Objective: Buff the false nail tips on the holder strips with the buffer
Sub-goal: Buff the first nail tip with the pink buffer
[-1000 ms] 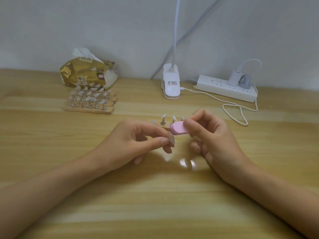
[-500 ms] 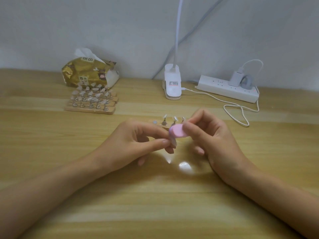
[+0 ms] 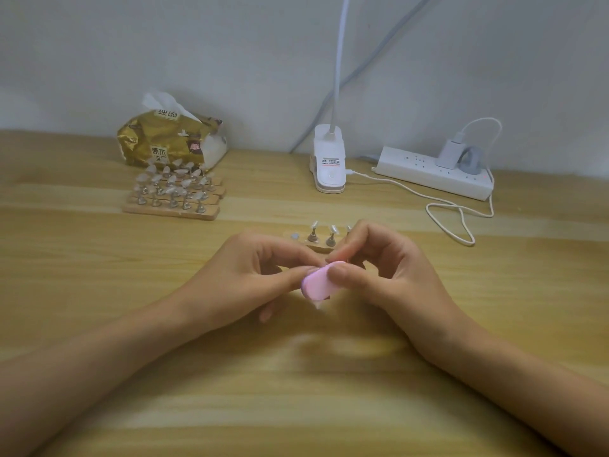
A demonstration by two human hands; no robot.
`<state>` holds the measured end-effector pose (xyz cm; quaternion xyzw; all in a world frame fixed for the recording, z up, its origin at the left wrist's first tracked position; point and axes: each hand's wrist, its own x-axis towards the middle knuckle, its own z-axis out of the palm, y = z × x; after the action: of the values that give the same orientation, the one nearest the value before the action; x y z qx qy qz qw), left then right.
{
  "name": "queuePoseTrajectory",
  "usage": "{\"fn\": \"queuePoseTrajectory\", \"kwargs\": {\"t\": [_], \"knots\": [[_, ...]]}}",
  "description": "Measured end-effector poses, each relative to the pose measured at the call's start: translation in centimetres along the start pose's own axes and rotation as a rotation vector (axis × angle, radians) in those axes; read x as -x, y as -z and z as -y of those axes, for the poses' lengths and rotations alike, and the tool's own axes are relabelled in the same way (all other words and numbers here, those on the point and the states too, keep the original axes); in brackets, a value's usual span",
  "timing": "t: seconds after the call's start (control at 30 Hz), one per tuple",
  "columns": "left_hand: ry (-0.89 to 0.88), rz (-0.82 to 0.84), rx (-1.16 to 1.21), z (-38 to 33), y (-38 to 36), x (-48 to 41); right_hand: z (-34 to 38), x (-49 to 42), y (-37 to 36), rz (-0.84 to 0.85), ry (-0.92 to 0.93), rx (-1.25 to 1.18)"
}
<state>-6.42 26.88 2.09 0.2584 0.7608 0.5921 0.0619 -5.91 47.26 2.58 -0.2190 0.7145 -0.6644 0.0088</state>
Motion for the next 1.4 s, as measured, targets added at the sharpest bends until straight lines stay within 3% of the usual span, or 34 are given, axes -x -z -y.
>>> {"fn": "queuePoseTrajectory", "kwargs": {"t": [0.13, 0.23, 0.33, 0.47, 0.57, 0.67, 0.8, 0.9, 1.0, 1.1, 1.2, 1.3, 1.4], "knots": [[0.005, 0.000, 0.019, -0.08, 0.05, -0.02, -0.07, -0.21, 0.16, -0.063, -0.050, -0.101], [0.019, 0.001, 0.005, -0.18, -0.04, -0.02, -0.03, -0.16, 0.03, 0.010, -0.007, -0.029], [0.024, -0.002, 0.033, -0.32, -0.01, -0.06, -0.02, -0.15, 0.20, -0.074, -0.054, -0.113], [0.056, -0.022, 0.013, -0.54, 0.08, 0.08, 0.14, -0.04, -0.12, 0.001, -0.016, -0.136], [0.049, -0.011, 0.045, -0.71, 0.03, 0.08, -0.03, -0.16, 0.23, -0.113, -0.070, -0.152], [0.063, -0.016, 0.019, -0.74, -0.06, 0.08, 0.15, -0.12, -0.07, 0.001, -0.007, -0.143], [0.059, -0.014, 0.027, -0.58, 0.05, 0.01, 0.18, -0.19, 0.03, -0.063, -0.045, -0.149], [0.052, -0.005, 0.012, -0.41, 0.06, 0.01, 0.22, -0.10, -0.13, 0.001, -0.006, -0.080], [0.035, -0.001, 0.028, -0.36, 0.11, -0.06, 0.23, -0.05, -0.07, -0.062, -0.036, -0.119], [0.036, 0.001, 0.020, -0.33, 0.05, -0.05, 0.15, -0.13, -0.33, 0.020, -0.017, -0.077], [0.032, -0.002, 0.018, -0.27, 0.12, -0.08, 0.03, -0.16, -0.12, -0.077, -0.065, -0.107], [0.029, 0.006, 0.011, -0.34, 0.14, -0.11, 0.02, -0.17, -0.15, 0.003, -0.033, -0.101], [0.024, -0.003, 0.024, -0.34, 0.05, -0.13, 0.07, -0.20, -0.10, -0.056, -0.056, -0.130]]}}
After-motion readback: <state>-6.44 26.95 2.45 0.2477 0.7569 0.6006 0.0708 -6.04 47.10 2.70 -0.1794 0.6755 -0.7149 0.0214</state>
